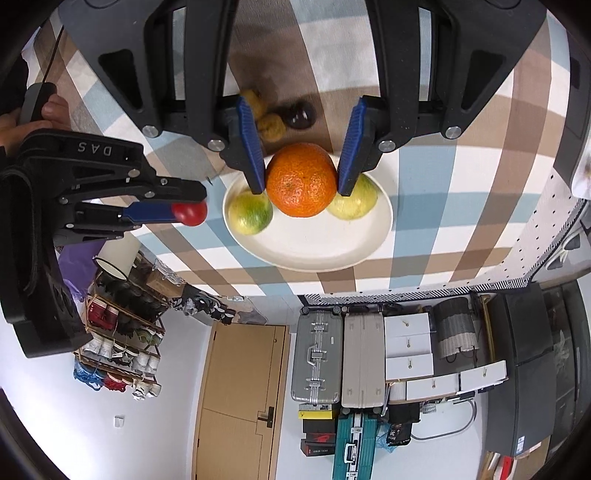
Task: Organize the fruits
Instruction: 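Carry the orange and tomato over the cream plate and lower them, then release the orange and tomato onto the plate and withdraw both grippers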
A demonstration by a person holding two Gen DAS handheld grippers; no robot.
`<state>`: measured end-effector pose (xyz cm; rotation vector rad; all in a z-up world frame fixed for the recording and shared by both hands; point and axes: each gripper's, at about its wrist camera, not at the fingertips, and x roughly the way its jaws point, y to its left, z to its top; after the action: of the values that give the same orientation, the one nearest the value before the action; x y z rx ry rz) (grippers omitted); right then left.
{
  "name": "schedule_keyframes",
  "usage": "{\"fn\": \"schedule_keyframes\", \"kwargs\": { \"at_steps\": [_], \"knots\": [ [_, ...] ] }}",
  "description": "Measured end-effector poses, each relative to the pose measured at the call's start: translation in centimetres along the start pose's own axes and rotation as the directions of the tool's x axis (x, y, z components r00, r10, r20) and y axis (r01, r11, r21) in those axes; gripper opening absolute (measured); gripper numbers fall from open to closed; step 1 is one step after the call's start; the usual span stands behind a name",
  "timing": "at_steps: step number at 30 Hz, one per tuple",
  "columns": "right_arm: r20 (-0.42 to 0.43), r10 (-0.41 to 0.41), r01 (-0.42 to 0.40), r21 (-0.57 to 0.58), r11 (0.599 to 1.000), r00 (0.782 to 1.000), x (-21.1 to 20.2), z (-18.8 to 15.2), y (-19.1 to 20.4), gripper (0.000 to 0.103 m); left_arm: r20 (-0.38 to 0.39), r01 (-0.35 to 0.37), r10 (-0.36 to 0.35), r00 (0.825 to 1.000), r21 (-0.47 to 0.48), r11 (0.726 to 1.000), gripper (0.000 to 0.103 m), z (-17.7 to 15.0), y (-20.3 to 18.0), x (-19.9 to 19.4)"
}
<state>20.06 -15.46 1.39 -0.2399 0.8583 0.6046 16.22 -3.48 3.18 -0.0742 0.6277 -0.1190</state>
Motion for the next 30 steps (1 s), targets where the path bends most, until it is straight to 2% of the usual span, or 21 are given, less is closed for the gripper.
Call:
{"fn": "schedule_keyframes", "kwargs": {
  "at_steps": [10, 23, 30],
  "knots": [
    [0.022, -0.007, 0.007, 0.016, 1.000, 1.000, 1.3, 2.9, -1.1, 0.029, 0.019, -0.004, 0.004, 1.000, 0.003, 1.000, 0.037, 2.3, 0.2, 2.5],
    [0.012, -0.028, 0.028, 0.068, 0.997, 1.000, 5.3, 5.3, -3.7, 0.029, -0.008, -0.015, 0.015, 1.000, -0.006, 1.000, 0.037, 2.9, 0.7, 6.4],
    [-0.006, -0.039, 0.039, 0.078, 0.996, 0.999, 6.9, 5.6, -4.1, 0.029, -0.027, -0.018, 0.017, 0.999, -0.013, 1.000, 0.037, 2.9, 0.9, 8.2]
  ]
}}
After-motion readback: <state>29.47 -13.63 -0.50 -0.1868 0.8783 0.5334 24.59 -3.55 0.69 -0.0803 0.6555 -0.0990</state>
